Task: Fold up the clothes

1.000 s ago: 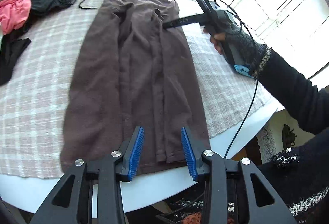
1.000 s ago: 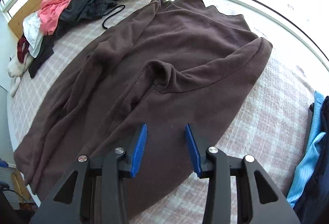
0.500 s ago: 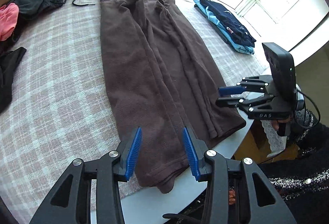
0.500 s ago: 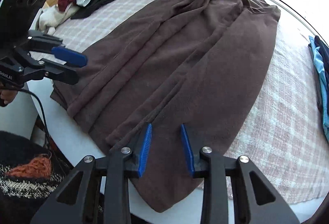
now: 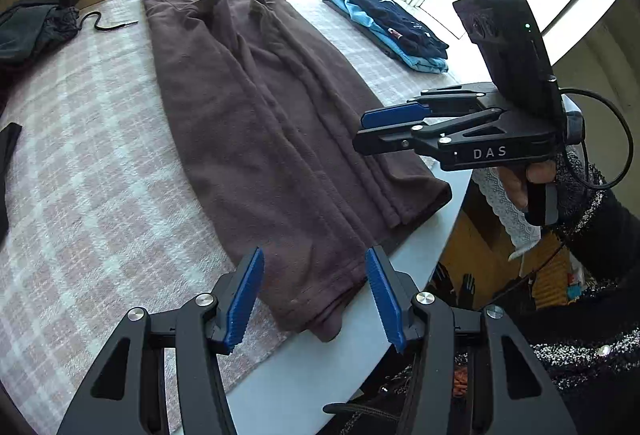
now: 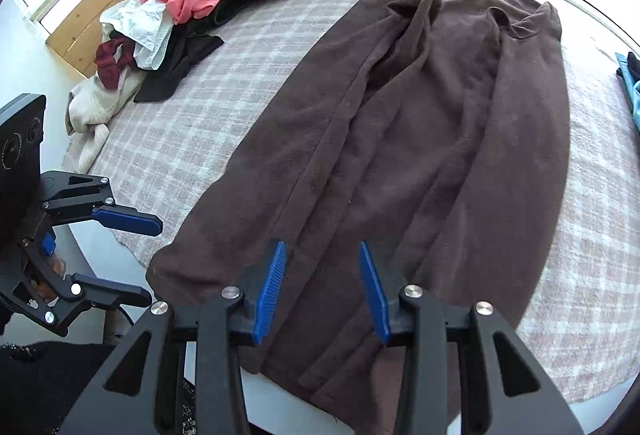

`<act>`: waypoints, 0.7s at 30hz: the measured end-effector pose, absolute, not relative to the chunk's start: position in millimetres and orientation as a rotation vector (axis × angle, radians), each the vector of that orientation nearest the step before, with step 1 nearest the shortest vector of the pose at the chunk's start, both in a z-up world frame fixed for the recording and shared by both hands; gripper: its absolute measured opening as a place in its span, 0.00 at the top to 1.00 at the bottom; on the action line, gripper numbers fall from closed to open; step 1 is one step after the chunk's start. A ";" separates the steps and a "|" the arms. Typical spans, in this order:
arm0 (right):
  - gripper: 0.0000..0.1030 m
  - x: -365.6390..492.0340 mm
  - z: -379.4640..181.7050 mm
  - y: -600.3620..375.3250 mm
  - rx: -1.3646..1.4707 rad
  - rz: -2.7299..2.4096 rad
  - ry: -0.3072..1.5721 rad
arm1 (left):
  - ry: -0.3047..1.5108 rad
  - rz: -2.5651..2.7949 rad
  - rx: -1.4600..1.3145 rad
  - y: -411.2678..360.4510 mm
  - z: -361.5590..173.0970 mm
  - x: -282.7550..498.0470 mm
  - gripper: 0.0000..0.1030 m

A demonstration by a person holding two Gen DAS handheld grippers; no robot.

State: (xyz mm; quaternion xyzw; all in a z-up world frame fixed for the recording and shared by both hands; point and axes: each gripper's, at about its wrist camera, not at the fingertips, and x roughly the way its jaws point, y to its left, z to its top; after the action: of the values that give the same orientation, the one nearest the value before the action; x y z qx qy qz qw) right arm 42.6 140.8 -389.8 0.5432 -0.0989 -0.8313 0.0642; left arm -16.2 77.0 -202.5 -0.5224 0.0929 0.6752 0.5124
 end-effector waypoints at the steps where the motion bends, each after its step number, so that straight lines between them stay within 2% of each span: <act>1: 0.63 41.1 -392.8 132.5 1.637 -2.500 -0.253 | 0.219 1.631 -1.263 72.5 -204.1 -17.8 0.51; 4: 0.63 39.3 -408.0 117.5 1.728 -2.456 -0.112 | 0.216 1.601 -1.246 74.4 -210.6 -15.2 0.51; 9: 0.63 46.7 -397.0 124.1 1.740 -2.484 -0.166 | 0.291 1.518 -1.283 77.9 -229.0 5.1 0.51; 15: 0.63 52.8 -391.4 124.0 1.717 -2.485 -0.242 | 0.270 1.589 -1.285 41.5 -218.7 -4.5 0.51; 17: 0.63 51.4 -395.3 123.9 1.702 -2.469 -0.291 | 0.267 1.593 -1.276 48.4 -221.5 -7.9 0.51; 21: 0.62 55.3 -409.9 121.0 1.776 -2.410 -0.265 | 0.280 1.517 -1.212 76.4 -225.1 -1.0 0.49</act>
State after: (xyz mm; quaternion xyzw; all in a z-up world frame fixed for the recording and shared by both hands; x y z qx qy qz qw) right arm 55.3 121.0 -409.9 0.5896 -0.0879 -0.8000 0.0680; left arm -1.0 76.4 -225.1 -0.5135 0.1185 0.6424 0.5564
